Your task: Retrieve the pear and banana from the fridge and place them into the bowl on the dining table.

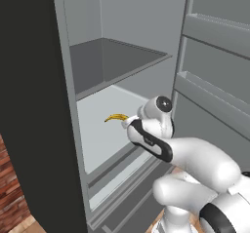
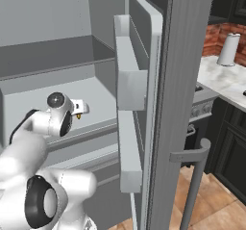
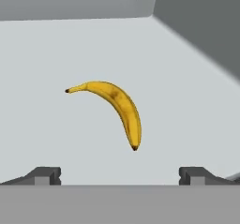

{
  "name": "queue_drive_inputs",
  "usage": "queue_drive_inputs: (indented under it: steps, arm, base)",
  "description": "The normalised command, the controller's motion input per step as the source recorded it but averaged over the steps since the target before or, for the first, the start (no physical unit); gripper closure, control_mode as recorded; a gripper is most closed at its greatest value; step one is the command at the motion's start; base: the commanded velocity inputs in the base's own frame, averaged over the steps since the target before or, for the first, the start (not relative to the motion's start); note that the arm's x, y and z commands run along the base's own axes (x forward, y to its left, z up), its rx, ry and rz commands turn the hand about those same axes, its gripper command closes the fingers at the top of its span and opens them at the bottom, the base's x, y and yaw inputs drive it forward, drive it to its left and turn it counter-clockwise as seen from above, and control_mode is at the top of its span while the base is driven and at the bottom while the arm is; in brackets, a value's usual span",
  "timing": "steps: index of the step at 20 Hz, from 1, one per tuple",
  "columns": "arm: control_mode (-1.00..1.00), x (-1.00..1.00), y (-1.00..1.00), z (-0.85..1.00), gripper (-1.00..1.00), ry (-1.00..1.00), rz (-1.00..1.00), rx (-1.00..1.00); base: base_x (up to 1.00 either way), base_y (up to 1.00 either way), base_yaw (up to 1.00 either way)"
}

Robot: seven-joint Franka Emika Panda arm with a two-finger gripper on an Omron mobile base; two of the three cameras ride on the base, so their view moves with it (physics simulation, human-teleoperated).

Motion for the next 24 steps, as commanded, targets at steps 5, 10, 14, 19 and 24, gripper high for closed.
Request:
queue_drive_inputs:
  steps: [5,10,14,19,24]
  arm:
    - [-1.00,0.30,0.00,-0.15,-1.00,0.00,0.02,0.00]
    - [-1.00,0.22,0.04,-0.07,-1.00,0.00,0.04,0.00]
    - [-1.00,0.23,0.11,-0.19,-1.00,0.01,0.05,-0.01]
    - [-1.00,0.27,0.09,-0.25,-1.00,0.00,0.03,-0.03]
    - [-1.00,0.27,0.09,-0.29,-1.00,0.00,0.03,-0.04]
  base:
    - [0.00,0.00,0.00]
    - [0.00,0.00,0.00]
    - [0.00,0.00,0.00]
    - [0.00,0.00,0.00]
    - [0.00,0.00,0.00]
